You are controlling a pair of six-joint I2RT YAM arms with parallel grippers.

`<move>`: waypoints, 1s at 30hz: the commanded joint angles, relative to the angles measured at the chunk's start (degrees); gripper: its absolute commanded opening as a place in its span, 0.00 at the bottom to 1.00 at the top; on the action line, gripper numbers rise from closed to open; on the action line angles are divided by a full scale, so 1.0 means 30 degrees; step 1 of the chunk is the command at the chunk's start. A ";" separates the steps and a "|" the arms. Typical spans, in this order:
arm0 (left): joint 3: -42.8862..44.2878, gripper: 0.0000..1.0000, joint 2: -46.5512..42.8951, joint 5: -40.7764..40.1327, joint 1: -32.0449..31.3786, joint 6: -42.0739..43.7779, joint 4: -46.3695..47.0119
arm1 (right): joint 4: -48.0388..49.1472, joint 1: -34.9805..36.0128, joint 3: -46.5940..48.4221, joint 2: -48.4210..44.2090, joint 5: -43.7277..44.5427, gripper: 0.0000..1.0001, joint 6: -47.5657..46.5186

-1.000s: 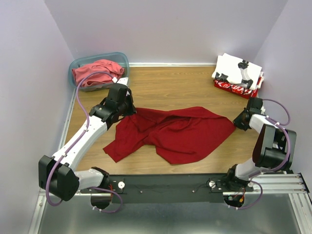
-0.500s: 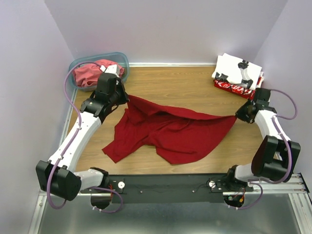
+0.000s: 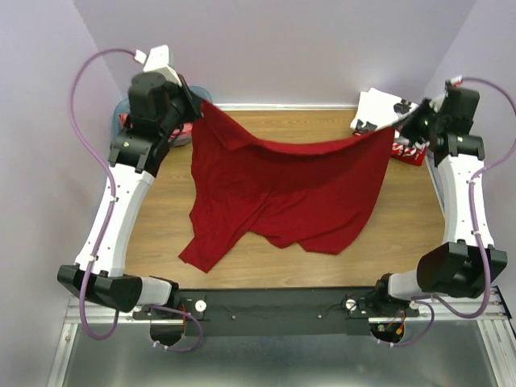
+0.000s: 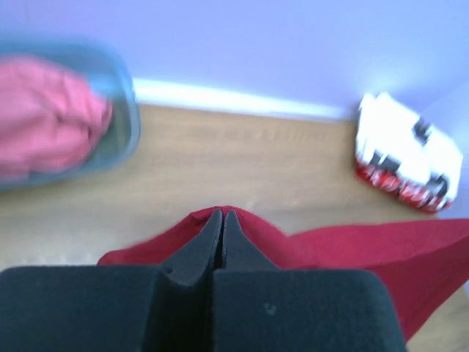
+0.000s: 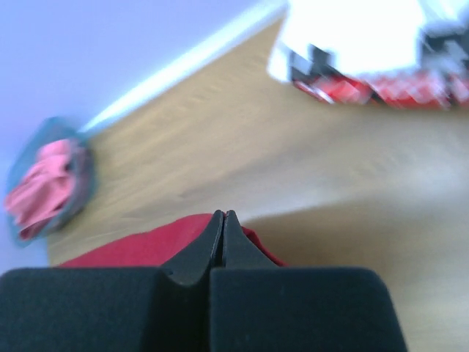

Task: Fold and stack the t-shirts
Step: Flatten the tshirt out

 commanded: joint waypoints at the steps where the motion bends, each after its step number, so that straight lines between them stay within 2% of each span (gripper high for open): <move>1: 0.3853 0.00 0.0757 0.0251 0.0613 0.1019 0.0274 | -0.1248 0.2041 0.4477 0.0830 -0.0192 0.00 -0.0525; 5: 0.7254 0.00 0.1316 0.0367 0.1404 0.1197 0.0009 | -0.1981 0.2571 0.7935 0.1389 -0.0074 0.01 -0.0612; 11: 1.0486 0.00 0.0765 0.0953 0.1698 0.1607 0.0564 | -0.3268 0.3071 1.2602 0.1451 -0.0689 0.00 -0.1169; 14: 1.0344 0.00 -0.0290 0.0631 0.1698 0.1841 0.1151 | -0.3564 0.3071 1.4187 0.0982 -0.0690 0.01 -0.1461; 20: 0.9376 0.00 -0.4095 -0.2383 0.1727 0.3568 0.2030 | -0.4149 0.3071 1.5858 -0.0424 -0.0222 0.01 -0.1551; 24: 0.9608 0.00 -0.5445 -0.4139 0.1698 0.4302 0.2322 | -0.4588 0.3071 1.7058 -0.0777 0.0480 0.01 -0.1522; 30: 0.9610 0.00 -0.5950 -0.3795 0.1698 0.4624 0.3786 | -0.4531 0.3071 1.8145 -0.0251 0.1068 0.00 -0.1345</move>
